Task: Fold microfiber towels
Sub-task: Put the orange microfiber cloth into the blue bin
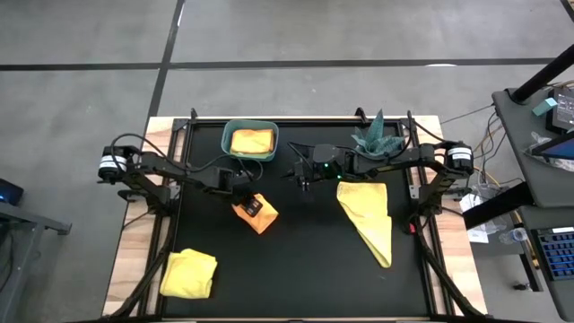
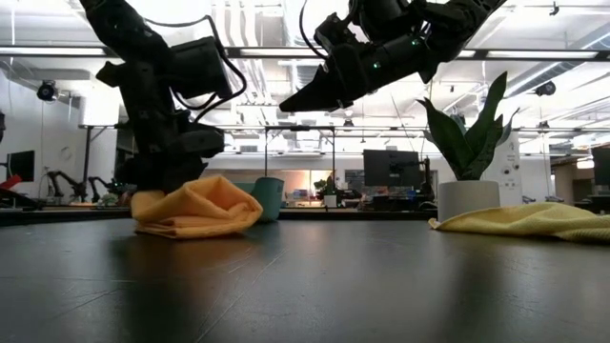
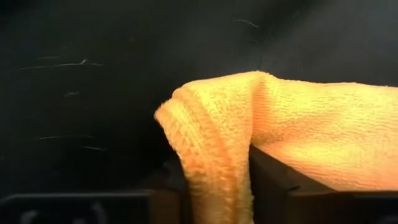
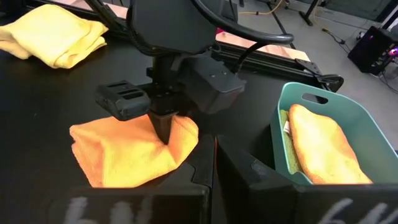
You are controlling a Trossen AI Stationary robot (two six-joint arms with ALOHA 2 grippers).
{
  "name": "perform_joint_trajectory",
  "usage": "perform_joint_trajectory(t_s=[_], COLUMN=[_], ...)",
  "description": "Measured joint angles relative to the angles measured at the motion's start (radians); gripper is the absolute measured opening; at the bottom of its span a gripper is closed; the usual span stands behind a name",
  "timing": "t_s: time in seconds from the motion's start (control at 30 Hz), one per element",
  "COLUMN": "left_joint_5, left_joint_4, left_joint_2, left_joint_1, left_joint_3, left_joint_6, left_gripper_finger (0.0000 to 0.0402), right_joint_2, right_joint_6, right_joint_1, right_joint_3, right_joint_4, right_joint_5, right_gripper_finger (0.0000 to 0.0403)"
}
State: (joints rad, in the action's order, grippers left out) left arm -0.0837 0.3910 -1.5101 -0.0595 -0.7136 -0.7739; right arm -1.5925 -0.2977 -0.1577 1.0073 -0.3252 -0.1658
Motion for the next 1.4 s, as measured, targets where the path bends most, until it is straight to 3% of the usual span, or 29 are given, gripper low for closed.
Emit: perform_joint_trajectory(t_s=[0.17, 0.3, 0.47, 0.67, 1.0, 1.13, 1.4], left_joint_5=[0.000, -0.003, -0.005, -0.041, -0.248, -0.343, -0.364], left_joint_4=[-0.005, 0.000, 0.018, 0.018, 0.015, 0.007, -0.185], left_joint_2=[0.000, 0.007, 0.029, 0.139, 0.333, 0.396, 0.519], left_joint_1=[0.002, 0.002, 0.002, 0.002, -0.013, -0.066, -0.266], left_joint_3=[0.000, -0.001, -0.007, -0.015, -0.014, -0.028, -0.034], left_joint_6=[0.000, 0.000, 0.012, 0.055, 0.106, 0.170, 0.378], left_gripper_finger=[0.0028, 0.0008, 0.0006, 0.0007, 0.0008, 0.0008, 0.0008], right_joint_2=[0.000, 0.000, 0.000, 0.000, -0.001, -0.001, -0.001], right_joint_6=[0.000, 0.001, 0.000, 0.001, 0.001, 0.000, 0.000], right_joint_1=[0.000, 0.000, 0.000, 0.000, 0.000, 0.000, 0.000], right_joint_3=[0.000, 0.000, 0.000, 0.000, 0.000, 0.000, 0.000], right_joint_4=[0.000, 0.000, 0.000, 0.003, 0.004, 0.005, 0.005], right_joint_5=[0.000, 0.000, 0.000, 0.000, 0.000, 0.001, 0.001], right_gripper_finger=[0.0009, 0.0009, 0.0009, 0.0009, 0.0009, 0.0009, 0.0009])
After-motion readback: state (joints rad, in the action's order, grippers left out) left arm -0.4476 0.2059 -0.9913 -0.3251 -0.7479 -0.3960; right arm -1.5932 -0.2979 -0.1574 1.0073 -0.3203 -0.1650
